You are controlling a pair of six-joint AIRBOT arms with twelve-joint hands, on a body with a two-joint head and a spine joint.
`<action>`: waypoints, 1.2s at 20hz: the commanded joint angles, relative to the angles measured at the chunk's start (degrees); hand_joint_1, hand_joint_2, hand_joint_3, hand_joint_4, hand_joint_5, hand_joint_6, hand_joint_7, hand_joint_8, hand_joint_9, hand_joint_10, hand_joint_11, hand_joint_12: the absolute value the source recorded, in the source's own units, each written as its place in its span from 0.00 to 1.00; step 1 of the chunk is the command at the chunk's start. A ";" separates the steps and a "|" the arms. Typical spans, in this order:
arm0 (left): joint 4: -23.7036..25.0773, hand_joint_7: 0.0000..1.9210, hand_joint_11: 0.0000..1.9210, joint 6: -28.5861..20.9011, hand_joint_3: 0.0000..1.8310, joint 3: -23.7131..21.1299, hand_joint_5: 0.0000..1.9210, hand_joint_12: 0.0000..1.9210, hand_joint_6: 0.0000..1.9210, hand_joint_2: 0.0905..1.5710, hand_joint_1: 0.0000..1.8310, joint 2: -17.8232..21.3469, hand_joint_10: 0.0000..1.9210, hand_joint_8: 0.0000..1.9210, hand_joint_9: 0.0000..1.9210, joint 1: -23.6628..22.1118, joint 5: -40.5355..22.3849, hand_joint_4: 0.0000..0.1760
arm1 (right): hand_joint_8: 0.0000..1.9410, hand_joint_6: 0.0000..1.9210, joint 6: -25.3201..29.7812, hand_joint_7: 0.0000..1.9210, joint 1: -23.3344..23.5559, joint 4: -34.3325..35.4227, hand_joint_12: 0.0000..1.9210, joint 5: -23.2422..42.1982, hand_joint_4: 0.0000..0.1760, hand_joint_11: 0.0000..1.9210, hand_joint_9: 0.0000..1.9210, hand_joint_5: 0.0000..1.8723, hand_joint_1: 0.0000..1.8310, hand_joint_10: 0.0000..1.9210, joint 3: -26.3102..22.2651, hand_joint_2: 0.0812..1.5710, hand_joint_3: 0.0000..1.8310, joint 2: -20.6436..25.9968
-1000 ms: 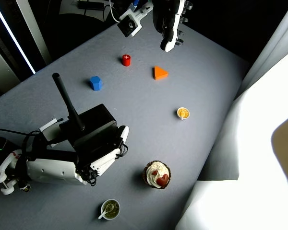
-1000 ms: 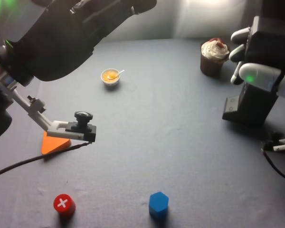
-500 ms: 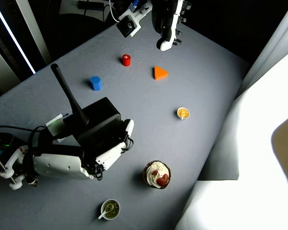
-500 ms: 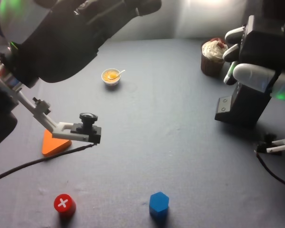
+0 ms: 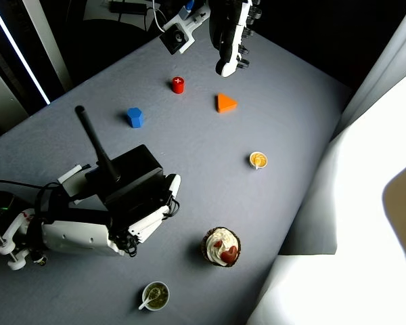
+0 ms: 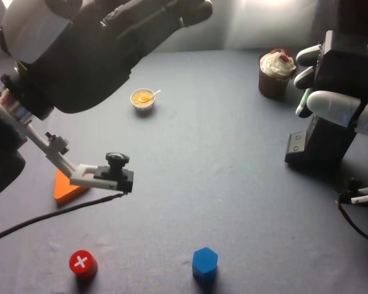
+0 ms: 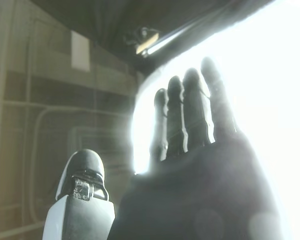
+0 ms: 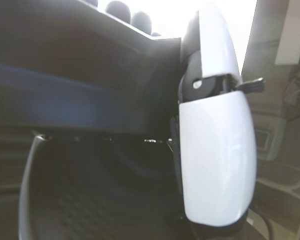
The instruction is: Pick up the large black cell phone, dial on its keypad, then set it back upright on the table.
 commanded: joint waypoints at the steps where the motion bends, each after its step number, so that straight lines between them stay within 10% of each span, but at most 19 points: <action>1: -0.95 0.11 0.00 -0.47 0.00 -0.43 0.09 0.27 0.00 0.74 0.00 -0.18 0.00 0.00 0.10 -0.86 -6.83 0.00 | 0.45 0.45 1.46 0.53 -0.15 0.57 0.52 8.03 0.00 0.54 0.55 0.50 0.76 0.58 0.26 0.68 0.00 0.65; 24: -2.24 0.11 0.00 -0.48 0.00 -0.84 0.10 0.29 0.00 0.74 0.00 -0.05 0.00 0.00 0.10 -0.66 -7.14 0.00 | 0.48 0.54 1.41 0.51 -0.33 -0.88 0.52 8.68 0.00 0.52 0.52 0.44 0.75 0.60 0.30 0.70 0.00 0.65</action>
